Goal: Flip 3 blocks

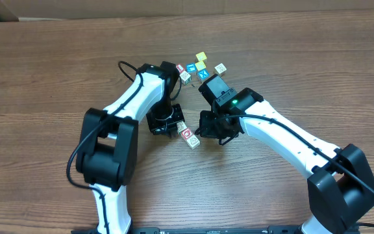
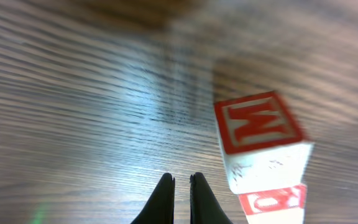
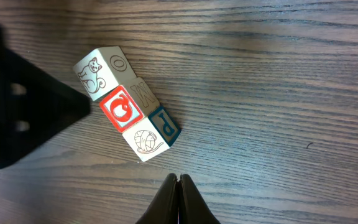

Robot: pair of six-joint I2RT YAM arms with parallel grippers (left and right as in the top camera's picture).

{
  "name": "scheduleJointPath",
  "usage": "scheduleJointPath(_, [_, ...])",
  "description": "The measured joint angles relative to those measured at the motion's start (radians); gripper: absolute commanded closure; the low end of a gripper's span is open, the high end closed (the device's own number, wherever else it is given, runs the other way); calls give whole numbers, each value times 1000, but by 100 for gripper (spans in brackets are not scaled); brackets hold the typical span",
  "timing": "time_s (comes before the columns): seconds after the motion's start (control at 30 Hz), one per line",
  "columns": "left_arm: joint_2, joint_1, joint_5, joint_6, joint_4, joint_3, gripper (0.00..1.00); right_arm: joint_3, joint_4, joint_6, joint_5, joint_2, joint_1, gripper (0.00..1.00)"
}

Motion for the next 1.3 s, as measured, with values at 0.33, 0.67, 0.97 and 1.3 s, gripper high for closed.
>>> scheduleJointPath(0.33, [-171, -2, -190, -29, 175, 2, 96, 0, 6, 0, 0, 0, 0, 96])
scheduleJointPath(0.67, [-29, -58, -216, -29, 175, 0, 96, 0, 7, 0, 0, 0, 0, 96])
scheduleJointPath(0.97, [-9, -59, -164, -28, 164, 0, 96, 0, 6, 0, 0, 0, 0, 96])
scheduleJointPath(1.3, [-9, -55, -125, -24, 150, 0, 96, 0, 15, -2, 0, 0, 0, 93])
